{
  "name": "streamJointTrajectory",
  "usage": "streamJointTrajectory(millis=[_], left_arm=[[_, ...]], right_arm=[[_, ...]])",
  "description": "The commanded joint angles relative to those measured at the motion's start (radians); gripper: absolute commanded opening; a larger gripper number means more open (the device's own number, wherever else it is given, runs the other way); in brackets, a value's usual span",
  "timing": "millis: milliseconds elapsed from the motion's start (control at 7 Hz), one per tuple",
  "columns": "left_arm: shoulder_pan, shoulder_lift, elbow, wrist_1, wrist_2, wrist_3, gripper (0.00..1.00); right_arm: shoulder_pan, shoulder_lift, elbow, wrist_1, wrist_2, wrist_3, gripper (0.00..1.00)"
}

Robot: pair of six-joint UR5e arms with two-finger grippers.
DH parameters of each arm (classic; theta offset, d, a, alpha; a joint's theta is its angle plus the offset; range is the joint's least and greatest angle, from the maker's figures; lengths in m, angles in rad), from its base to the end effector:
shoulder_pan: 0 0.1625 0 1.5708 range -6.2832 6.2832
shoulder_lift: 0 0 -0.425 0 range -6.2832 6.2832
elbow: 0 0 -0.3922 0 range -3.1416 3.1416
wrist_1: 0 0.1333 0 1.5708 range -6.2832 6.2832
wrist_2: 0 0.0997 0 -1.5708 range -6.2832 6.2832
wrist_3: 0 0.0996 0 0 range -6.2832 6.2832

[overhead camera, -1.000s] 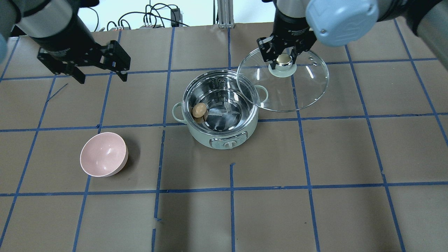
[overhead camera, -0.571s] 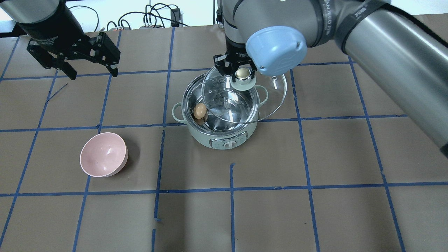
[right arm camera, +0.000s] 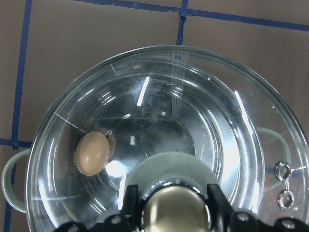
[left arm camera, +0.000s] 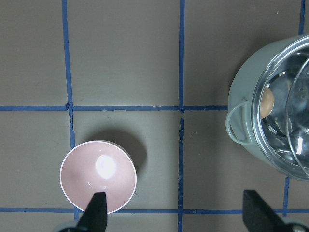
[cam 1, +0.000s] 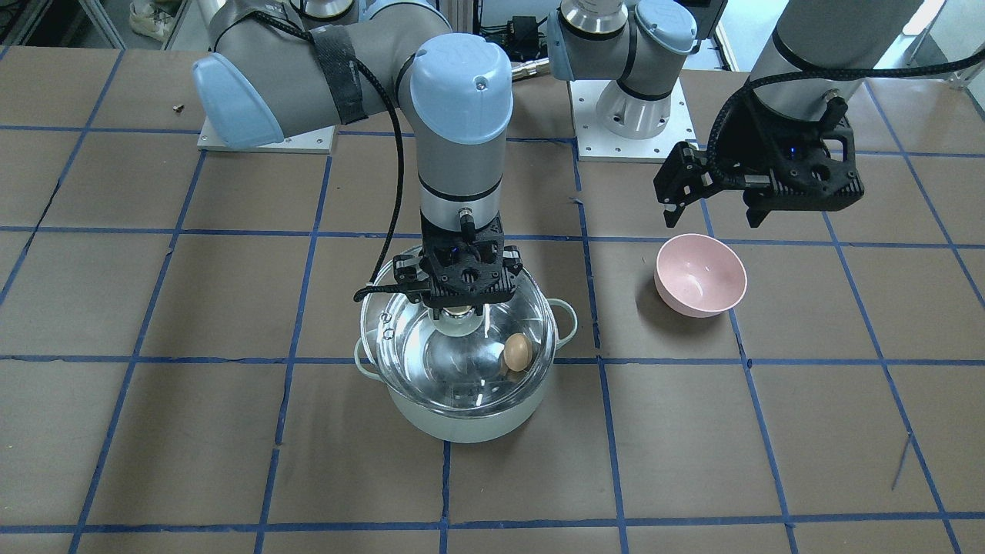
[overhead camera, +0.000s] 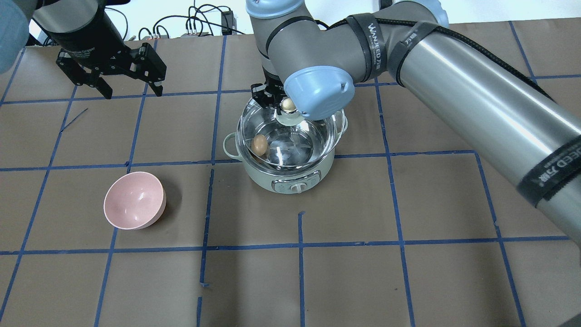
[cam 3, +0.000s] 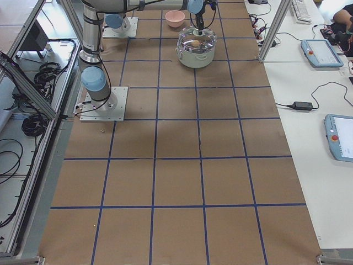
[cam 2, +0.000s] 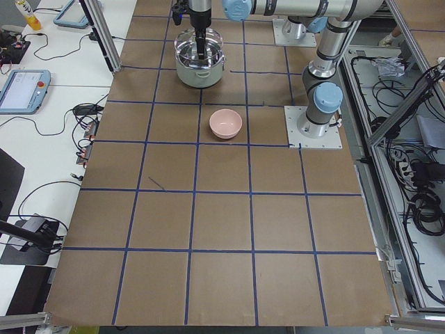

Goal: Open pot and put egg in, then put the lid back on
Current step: 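Carry the glass lid back over the pot with the right gripper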

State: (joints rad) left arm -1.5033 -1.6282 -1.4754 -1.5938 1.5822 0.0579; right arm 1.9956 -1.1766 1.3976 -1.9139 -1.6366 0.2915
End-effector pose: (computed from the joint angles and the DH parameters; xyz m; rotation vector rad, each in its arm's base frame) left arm -0.0970 -0.5252 0.5036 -0.0152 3.1292 -0.0223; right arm 0.3862 -0.5463 0.3824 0.2012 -3.1090 0.2143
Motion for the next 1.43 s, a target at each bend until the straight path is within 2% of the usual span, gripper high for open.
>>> streamJointTrajectory(millis=[0,1286], left_arm=[[0.0,0.004,-0.006,0.002,0.001,0.002,1.0],[0.003,0.016,-0.006,0.006,0.009,0.002,1.0]], right_arm=[[0.003,0.009,0.0,-0.02,-0.002,-0.003,0.06],[0.026,0.009,0.037,-0.042,0.0,-0.005,0.08]])
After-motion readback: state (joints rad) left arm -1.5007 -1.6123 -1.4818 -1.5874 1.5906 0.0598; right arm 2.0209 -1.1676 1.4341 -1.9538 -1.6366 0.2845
